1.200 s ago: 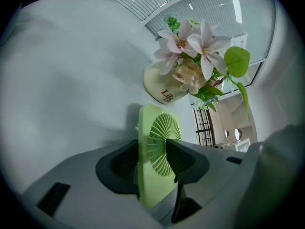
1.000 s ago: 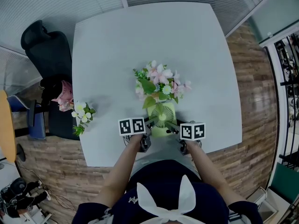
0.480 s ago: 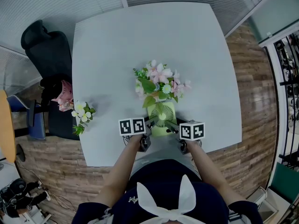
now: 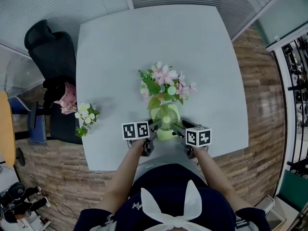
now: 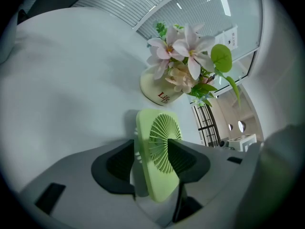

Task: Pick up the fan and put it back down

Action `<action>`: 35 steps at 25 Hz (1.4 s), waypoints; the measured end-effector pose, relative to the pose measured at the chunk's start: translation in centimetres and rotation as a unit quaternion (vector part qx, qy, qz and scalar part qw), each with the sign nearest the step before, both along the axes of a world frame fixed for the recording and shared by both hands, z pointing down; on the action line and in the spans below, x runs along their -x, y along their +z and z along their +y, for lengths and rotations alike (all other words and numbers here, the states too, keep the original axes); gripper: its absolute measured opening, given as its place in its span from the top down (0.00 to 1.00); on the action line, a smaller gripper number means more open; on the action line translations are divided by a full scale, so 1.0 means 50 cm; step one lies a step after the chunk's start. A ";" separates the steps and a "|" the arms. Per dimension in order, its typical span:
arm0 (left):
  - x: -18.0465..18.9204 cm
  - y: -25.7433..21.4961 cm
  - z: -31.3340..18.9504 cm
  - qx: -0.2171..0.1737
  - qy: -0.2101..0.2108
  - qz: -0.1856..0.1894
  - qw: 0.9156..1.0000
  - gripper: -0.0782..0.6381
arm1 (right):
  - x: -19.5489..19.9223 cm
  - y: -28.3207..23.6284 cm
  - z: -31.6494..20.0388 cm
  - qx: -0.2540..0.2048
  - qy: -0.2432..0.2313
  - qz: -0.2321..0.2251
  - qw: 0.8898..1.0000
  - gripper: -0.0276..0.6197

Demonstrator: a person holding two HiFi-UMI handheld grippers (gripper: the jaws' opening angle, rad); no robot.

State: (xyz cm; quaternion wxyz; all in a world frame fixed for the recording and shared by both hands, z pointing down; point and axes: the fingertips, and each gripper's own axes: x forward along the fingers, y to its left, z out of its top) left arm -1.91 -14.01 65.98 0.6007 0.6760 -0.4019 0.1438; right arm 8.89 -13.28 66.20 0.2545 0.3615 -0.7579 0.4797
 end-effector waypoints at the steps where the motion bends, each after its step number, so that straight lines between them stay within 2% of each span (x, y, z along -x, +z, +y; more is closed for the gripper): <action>1: 0.004 -0.002 0.000 -0.002 -0.003 -0.003 1.000 0.60 | -0.001 -0.004 -0.001 -0.004 0.001 0.000 1.000 0.55; 8: 0.034 -0.025 0.002 -0.023 -0.021 -0.033 0.999 0.60 | -0.006 -0.043 -0.004 -0.060 -0.017 0.018 0.998 0.56; 14: 0.050 -0.072 0.005 -0.060 -0.029 -0.053 0.996 0.60 | -0.013 -0.079 -0.004 -0.096 -0.009 0.026 0.995 0.71; 16: 0.050 -0.093 0.006 -0.081 -0.028 -0.063 0.994 0.64 | -0.015 -0.092 -0.002 -0.106 -0.006 0.028 0.994 0.78; 18: 0.051 -0.114 0.007 -0.106 -0.027 -0.077 0.991 0.75 | -0.015 -0.108 -0.001 -0.119 -0.004 0.028 0.992 0.82; 23: 0.038 -0.152 0.021 -0.142 -0.021 -0.094 0.985 0.83 | -0.014 -0.144 0.008 -0.138 0.002 0.016 0.990 0.94; 28: 0.027 -0.175 0.041 -0.163 -0.015 -0.107 0.981 0.85 | -0.003 -0.165 0.031 -0.143 -0.016 0.011 0.990 0.95; 35: -0.016 -0.212 0.072 -0.190 0.019 -0.101 0.977 0.86 | 0.012 -0.208 0.058 -0.165 -0.036 -0.004 0.986 0.95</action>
